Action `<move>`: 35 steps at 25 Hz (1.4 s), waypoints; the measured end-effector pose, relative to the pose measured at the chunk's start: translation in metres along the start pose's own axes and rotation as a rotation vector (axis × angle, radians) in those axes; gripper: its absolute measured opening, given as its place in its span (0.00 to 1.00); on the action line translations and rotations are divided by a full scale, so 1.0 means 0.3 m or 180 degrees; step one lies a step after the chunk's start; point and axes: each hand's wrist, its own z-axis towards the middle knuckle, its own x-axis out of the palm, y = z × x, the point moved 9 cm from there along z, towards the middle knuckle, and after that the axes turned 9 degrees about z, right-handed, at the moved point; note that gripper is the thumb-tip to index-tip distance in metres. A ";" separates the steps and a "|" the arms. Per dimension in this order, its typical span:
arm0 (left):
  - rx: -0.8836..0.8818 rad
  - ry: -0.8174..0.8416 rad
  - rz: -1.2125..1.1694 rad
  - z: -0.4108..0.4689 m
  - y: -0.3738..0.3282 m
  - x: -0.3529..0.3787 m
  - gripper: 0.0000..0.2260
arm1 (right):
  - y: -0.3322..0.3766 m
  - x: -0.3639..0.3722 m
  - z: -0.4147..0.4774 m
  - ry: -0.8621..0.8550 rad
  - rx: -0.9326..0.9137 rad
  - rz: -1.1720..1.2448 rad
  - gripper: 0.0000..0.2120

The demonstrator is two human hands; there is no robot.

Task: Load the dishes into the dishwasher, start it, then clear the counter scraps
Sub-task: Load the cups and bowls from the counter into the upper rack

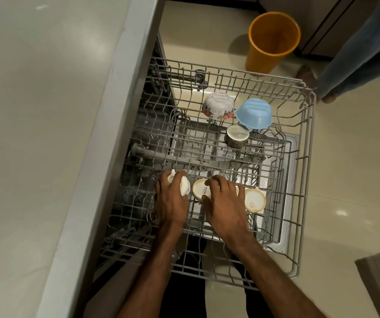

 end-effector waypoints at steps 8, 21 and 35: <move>0.0047 0.0073 0.0446 0.027 -0.019 0.097 0.28 | -0.011 0.012 0.002 -0.0074 -0.0043 -0.0058 0.21; 0.0136 0.0038 0.0237 0.011 0.014 0.074 0.28 | -0.002 0.019 0.009 0.0065 -0.0086 -0.0088 0.22; 0.0063 0.0070 -0.0071 -0.013 0.053 0.043 0.33 | 0.017 0.011 0.013 0.0013 -0.0188 -0.0088 0.24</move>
